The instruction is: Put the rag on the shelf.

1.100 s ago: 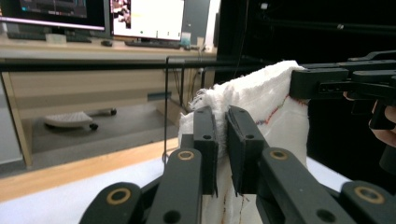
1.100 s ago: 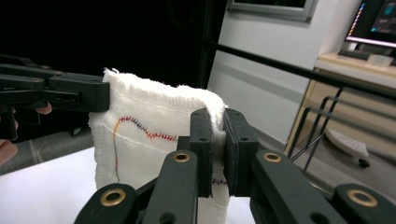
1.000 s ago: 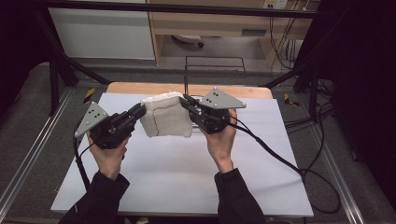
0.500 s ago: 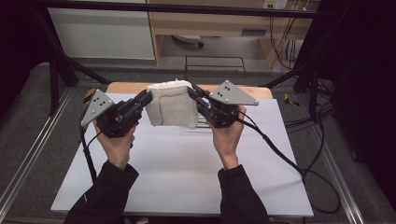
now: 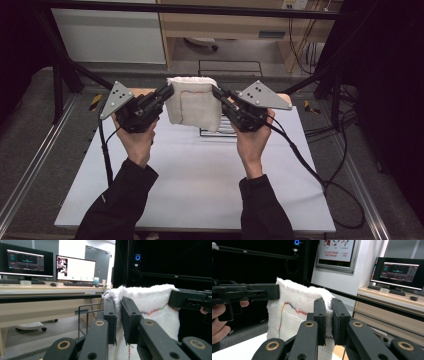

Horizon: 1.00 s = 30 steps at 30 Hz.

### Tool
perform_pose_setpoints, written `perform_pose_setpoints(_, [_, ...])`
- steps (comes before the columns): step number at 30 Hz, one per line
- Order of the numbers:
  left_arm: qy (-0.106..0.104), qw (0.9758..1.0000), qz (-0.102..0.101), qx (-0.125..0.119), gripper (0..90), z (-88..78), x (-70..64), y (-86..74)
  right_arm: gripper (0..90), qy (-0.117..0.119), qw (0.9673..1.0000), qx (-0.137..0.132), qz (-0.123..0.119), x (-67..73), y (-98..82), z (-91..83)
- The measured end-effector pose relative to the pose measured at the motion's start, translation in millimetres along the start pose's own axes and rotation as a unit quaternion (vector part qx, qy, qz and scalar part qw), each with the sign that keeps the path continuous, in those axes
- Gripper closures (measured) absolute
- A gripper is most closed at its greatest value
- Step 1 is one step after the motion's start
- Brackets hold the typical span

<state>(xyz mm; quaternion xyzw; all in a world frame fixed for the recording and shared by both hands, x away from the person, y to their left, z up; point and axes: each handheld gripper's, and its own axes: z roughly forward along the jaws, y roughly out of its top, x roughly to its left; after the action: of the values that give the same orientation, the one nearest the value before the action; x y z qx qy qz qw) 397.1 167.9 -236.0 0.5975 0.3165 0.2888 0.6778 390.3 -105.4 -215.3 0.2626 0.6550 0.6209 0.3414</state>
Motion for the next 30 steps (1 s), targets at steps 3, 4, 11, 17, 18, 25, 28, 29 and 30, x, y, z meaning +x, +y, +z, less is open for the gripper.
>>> perform_pose_setpoints(3, [-0.002,1.0,0.001,0.0,82.4,9.2,-3.0,4.1,83.3,-0.006,0.9999,-0.005,0.006,-7.4,2.9,-1.8])
perform_pose_setpoints(4, [-0.004,1.0,0.001,-0.001,82.4,12.3,-3.8,6.0,83.3,-0.008,0.9999,-0.006,0.008,-9.9,4.2,-2.4])
perform_pose_setpoints(11, [-0.008,0.9999,0.008,-0.006,82.4,32.4,-12.5,20.6,83.3,-0.021,0.9996,-0.012,0.015,-29.0,15.6,-6.7])
perform_pose_setpoints(17, [-0.015,0.9998,0.006,-0.011,82.4,49.2,-18.8,31.0,83.3,-0.033,0.9994,-0.009,0.002,-45.6,29.0,-8.9])
perform_pose_setpoints(18, [-0.016,0.9998,0.007,-0.012,82.4,51.8,-20.5,32.4,83.3,-0.035,0.9994,-0.008,-0.001,-48.7,30.6,-9.0])
perform_pose_setpoints(25, [-0.013,0.9995,0.02,-0.019,82.4,65.7,-26.6,43.9,83.4,-0.049,0.9987,-0.012,-0.004,-64.2,42.4,-8.6])
perform_pose_setpoints(28, [-0.014,0.9996,0.019,-0.017,82.4,72.2,-26.7,48.8,83.3,-0.054,0.9984,-0.013,-0.006,-69.7,47.5,-6.3])
perform_pose_setpoints(29, [-0.014,0.9996,0.016,-0.018,82.4,74.7,-26.7,50.1,83.3,-0.055,0.9984,-0.012,-0.008,-72.0,48.9,-5.0])
perform_pose_setpoints(30, [-0.013,0.9996,0.017,-0.017,82.4,77.1,-26.4,51.4,83.3,-0.057,0.9983,-0.011,-0.009,-74.1,50.1,-3.8])
